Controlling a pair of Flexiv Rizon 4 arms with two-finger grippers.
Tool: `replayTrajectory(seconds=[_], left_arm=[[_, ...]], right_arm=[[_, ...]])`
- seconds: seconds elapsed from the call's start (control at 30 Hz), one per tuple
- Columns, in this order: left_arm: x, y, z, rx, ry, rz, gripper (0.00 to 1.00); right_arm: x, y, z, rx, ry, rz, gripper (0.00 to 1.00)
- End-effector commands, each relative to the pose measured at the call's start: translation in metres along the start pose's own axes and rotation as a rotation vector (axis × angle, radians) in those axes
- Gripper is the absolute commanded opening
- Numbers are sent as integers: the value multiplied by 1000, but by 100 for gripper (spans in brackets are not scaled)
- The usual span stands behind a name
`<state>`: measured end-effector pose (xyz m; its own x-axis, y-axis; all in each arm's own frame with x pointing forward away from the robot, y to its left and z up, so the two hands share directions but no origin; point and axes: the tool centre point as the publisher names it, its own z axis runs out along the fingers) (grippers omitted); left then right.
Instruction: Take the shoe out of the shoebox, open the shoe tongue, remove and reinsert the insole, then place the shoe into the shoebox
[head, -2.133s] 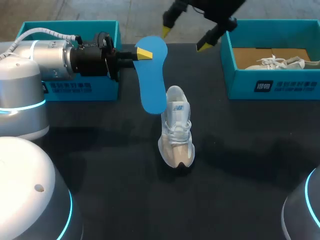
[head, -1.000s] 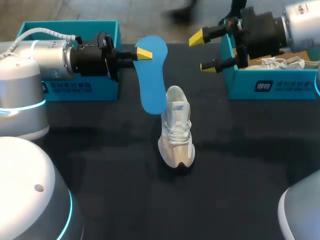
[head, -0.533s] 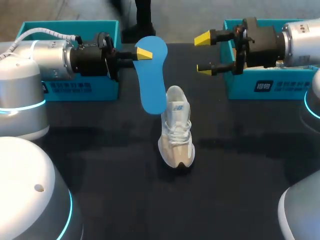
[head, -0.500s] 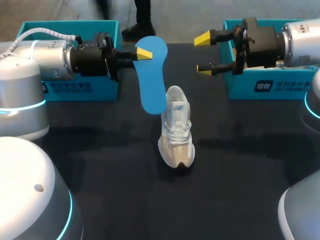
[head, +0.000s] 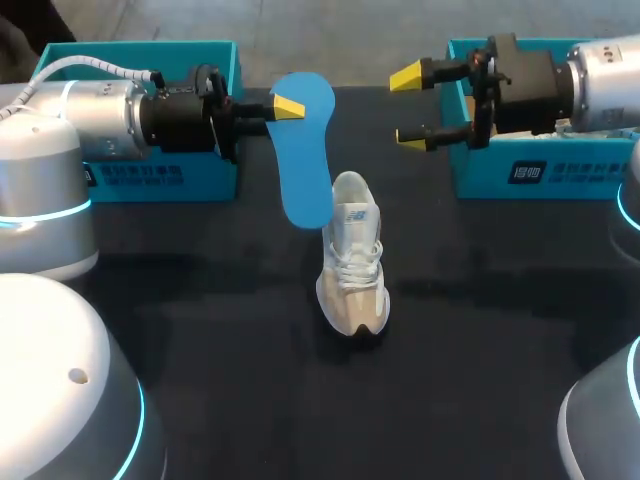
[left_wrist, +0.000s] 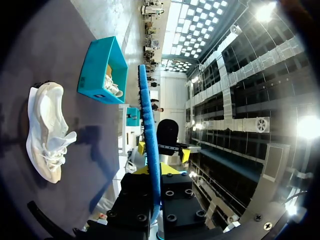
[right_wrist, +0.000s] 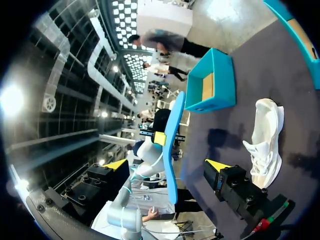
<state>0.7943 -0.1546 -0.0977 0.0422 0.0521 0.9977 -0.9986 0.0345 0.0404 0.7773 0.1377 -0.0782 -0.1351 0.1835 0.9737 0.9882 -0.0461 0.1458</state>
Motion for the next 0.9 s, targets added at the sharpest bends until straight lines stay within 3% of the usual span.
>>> replayTrajectory(seconds=[0.03, 0.33, 0.7, 0.77, 0.9], left_arm=[[0, 1, 0, 1, -2, 0, 0], [0, 1, 0, 1, -2, 0, 0], [17, 6, -7, -51, -44, 499, 0], [17, 7, -7, -47, -28, 513, 0], [21, 6, -6, -70, -97, 768, 0]], right_arm=[[0, 1, 2, 0, -2, 0, 100], [0, 1, 2, 0, -2, 0, 100], [0, 1, 2, 0, -2, 0, 100], [0, 1, 2, 0, -2, 0, 100], [0, 1, 2, 0, -2, 0, 100]])
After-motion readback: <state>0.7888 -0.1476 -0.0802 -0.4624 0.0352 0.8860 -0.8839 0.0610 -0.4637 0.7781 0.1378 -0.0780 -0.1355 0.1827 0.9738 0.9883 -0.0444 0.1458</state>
